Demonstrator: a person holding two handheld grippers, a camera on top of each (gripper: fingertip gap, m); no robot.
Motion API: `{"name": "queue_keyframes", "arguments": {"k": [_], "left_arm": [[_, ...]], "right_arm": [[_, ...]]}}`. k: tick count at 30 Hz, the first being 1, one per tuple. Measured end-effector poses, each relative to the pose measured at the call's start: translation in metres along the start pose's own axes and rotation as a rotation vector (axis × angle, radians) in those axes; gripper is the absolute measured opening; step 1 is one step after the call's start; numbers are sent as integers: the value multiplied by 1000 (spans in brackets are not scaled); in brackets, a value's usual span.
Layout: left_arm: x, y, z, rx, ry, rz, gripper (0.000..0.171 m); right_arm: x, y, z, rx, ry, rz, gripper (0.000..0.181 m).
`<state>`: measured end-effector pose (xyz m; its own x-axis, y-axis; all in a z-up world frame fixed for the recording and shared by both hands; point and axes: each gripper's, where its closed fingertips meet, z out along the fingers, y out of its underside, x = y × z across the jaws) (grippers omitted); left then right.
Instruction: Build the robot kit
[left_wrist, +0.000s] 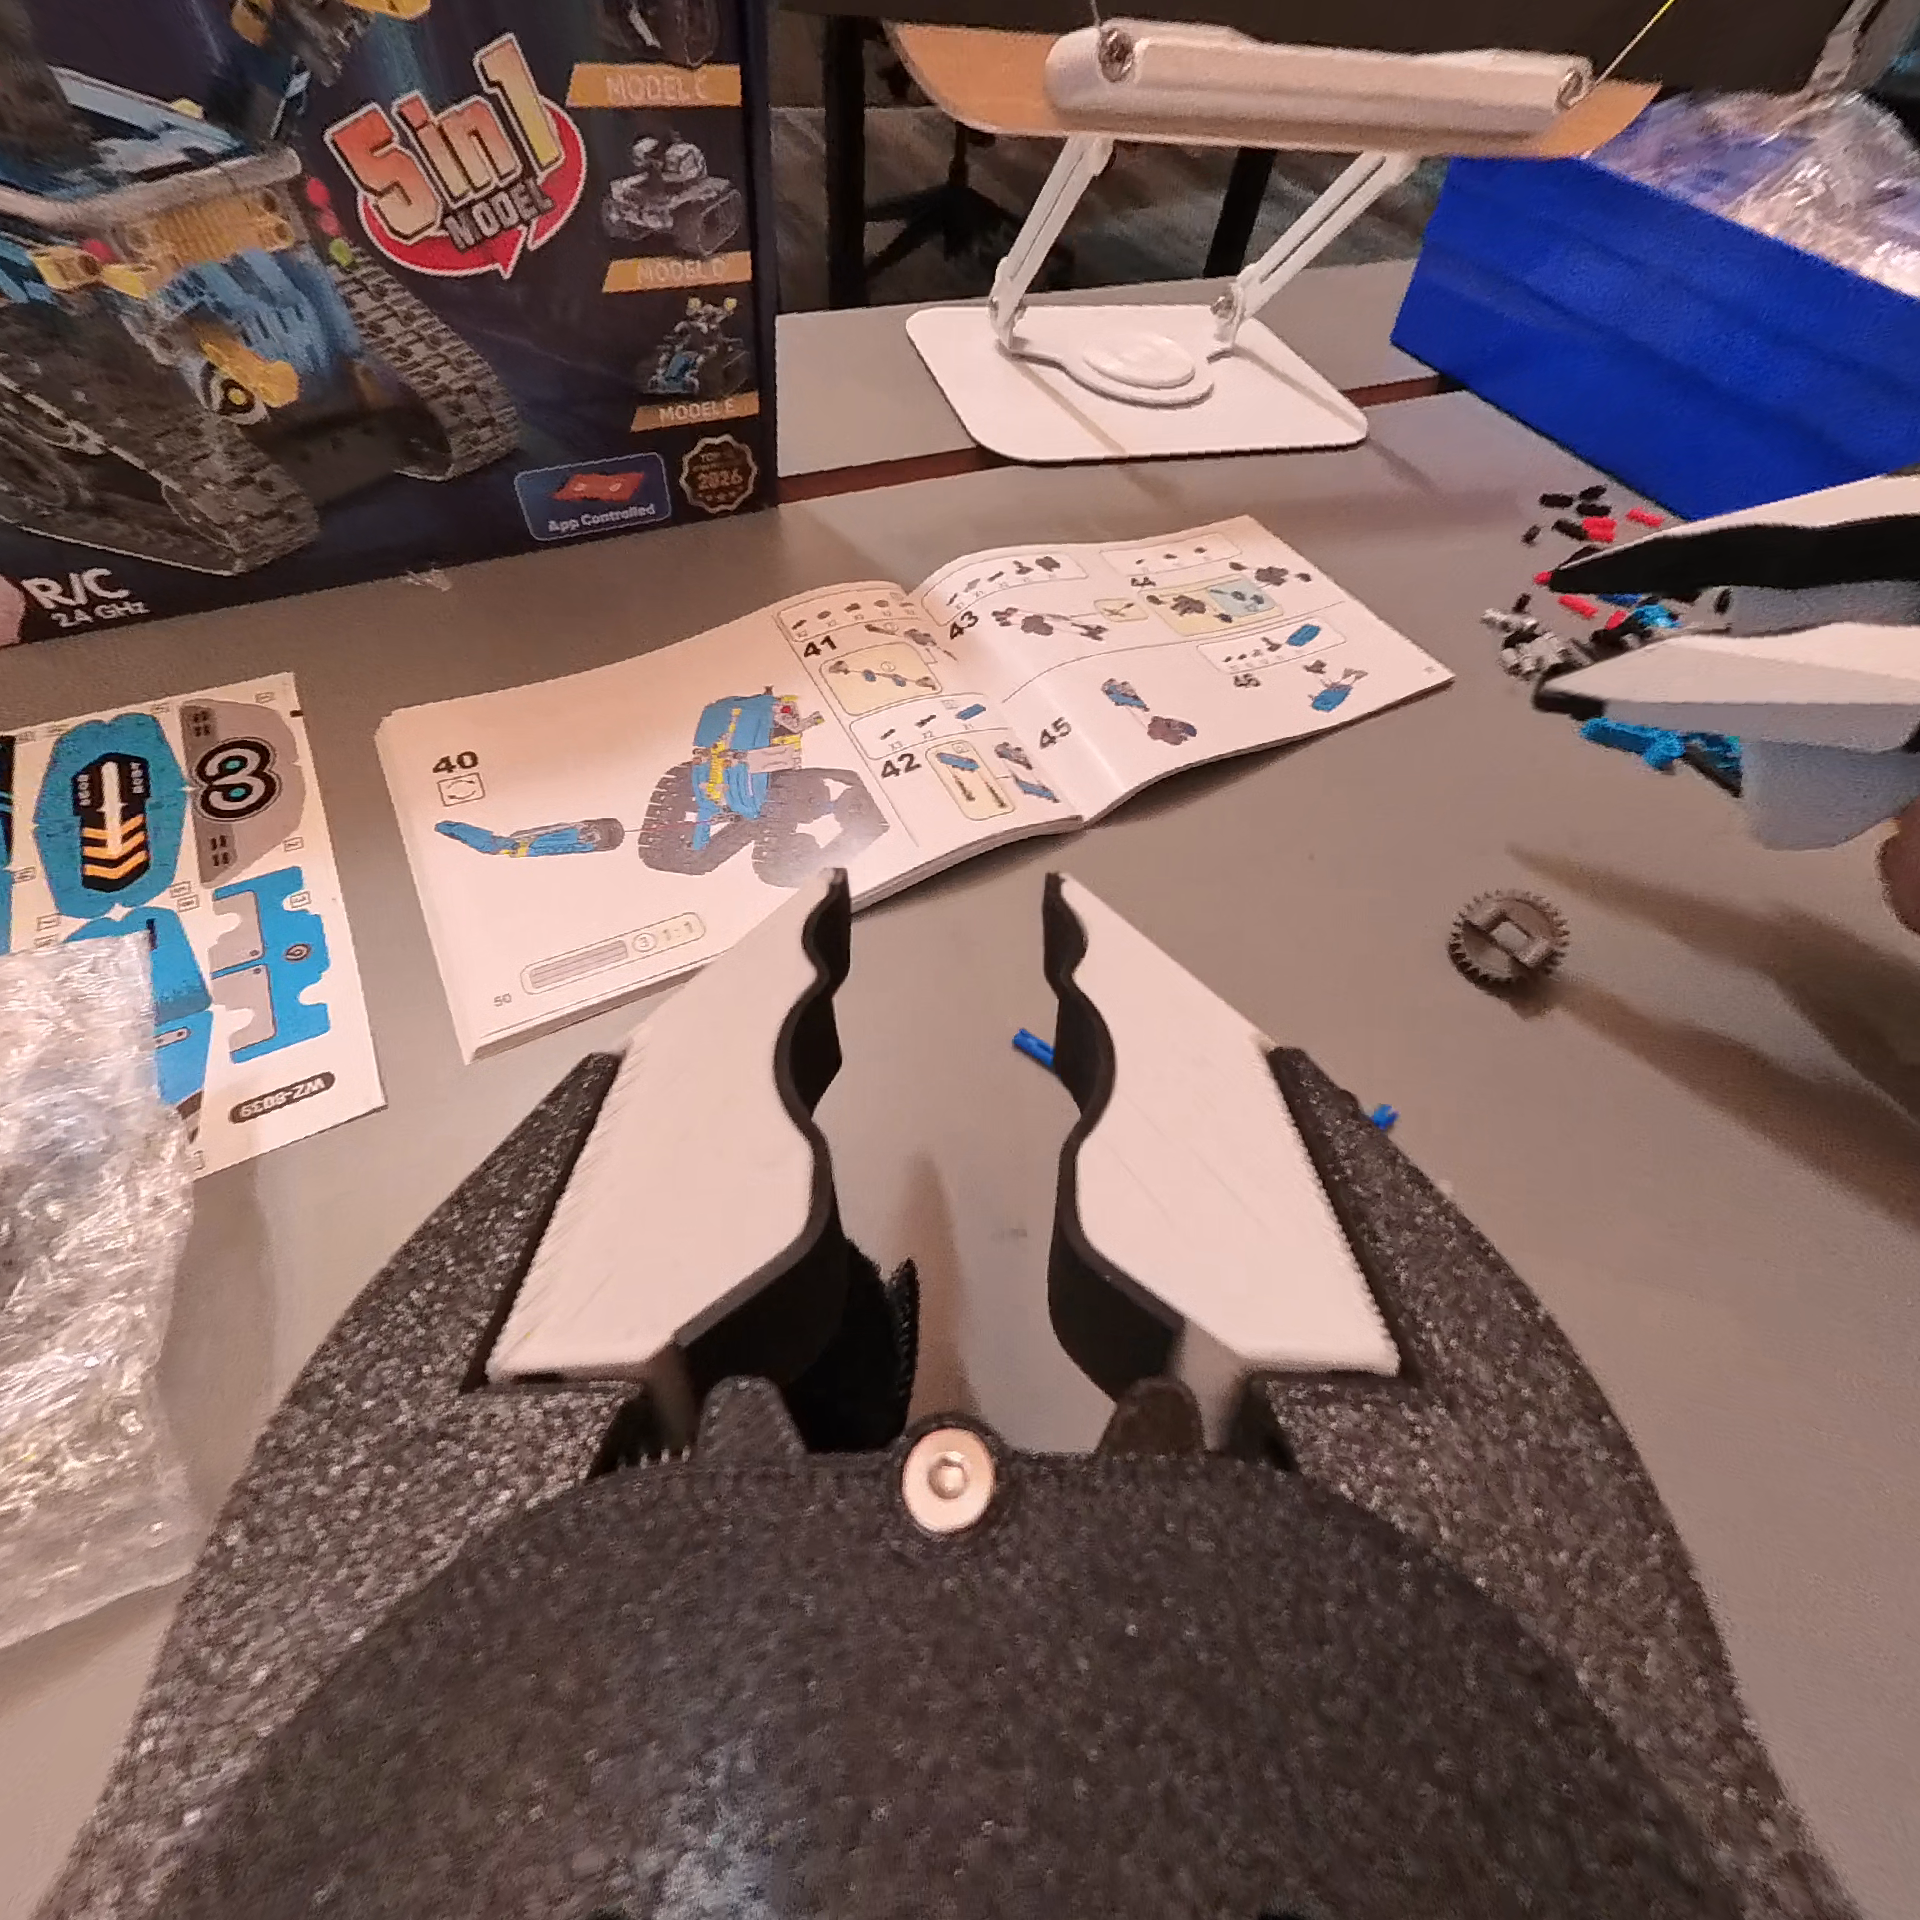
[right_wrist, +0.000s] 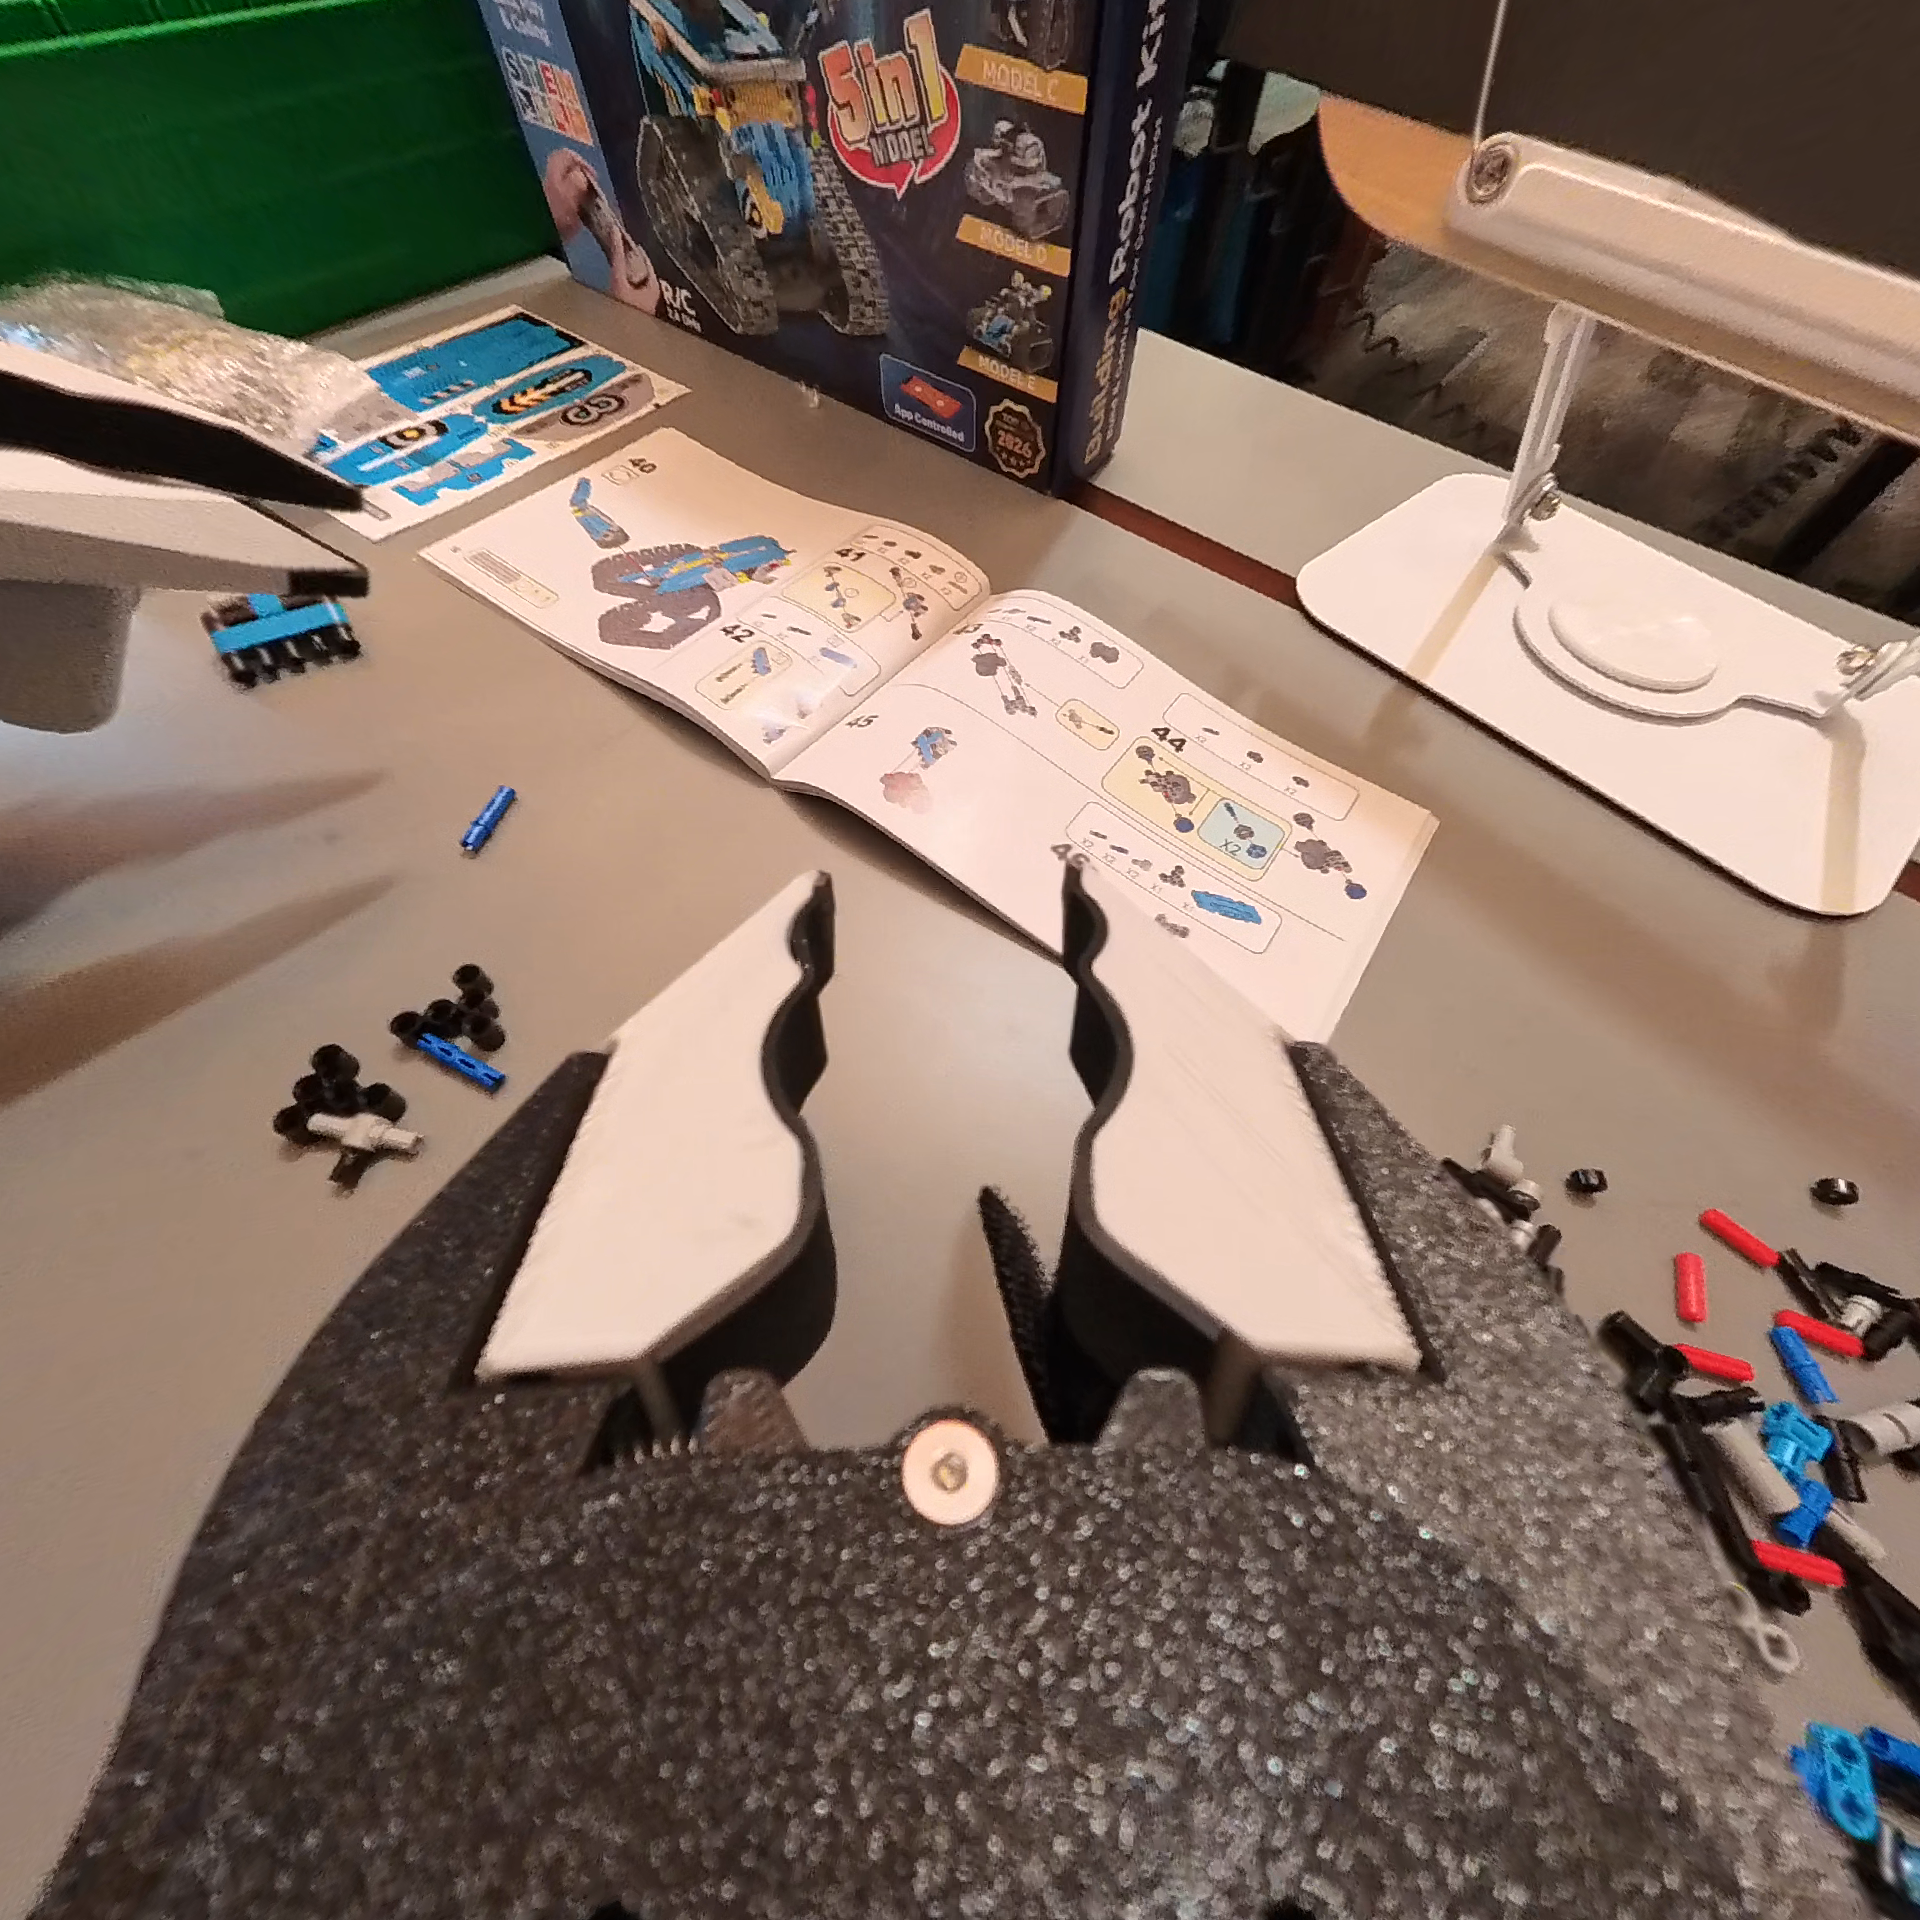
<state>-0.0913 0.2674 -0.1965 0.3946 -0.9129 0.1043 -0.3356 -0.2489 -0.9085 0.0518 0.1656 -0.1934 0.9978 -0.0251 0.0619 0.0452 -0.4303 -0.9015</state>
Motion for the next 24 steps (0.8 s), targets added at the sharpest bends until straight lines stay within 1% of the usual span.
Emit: {"name": "queue_keyframes", "arguments": {"k": [3, 5, 8, 10, 13, 18, 24], "left_arm": [[-15, 4, 2, -19, -73, 14, 37], [-29, 10, 3, -51, -115, -22, 37], [-30, 13, 3, -54, -62, -129, 37], [-27, 10, 3, -42, -13, -189, 37], [-25, 6, 1, -21, 13, -220, 37], [-28, 8, -1, -24, 26, -260, 37], [-30, 6, -2, -2, 76, -367, 37]], "right_arm": [[10, 12, 5, -54, 28, 1, 42], [21, 23, 8, -96, 48, 28, 42], [27, 31, 13, -115, 12, 135, 42], [29, 32, 17, -117, -5, 172, 43], [30, 30, 21, -105, -16, 213, 46], [25, 48, 30, -176, -22, 195, 47], [25, 47, 31, -167, -31, 208, 45]]}}
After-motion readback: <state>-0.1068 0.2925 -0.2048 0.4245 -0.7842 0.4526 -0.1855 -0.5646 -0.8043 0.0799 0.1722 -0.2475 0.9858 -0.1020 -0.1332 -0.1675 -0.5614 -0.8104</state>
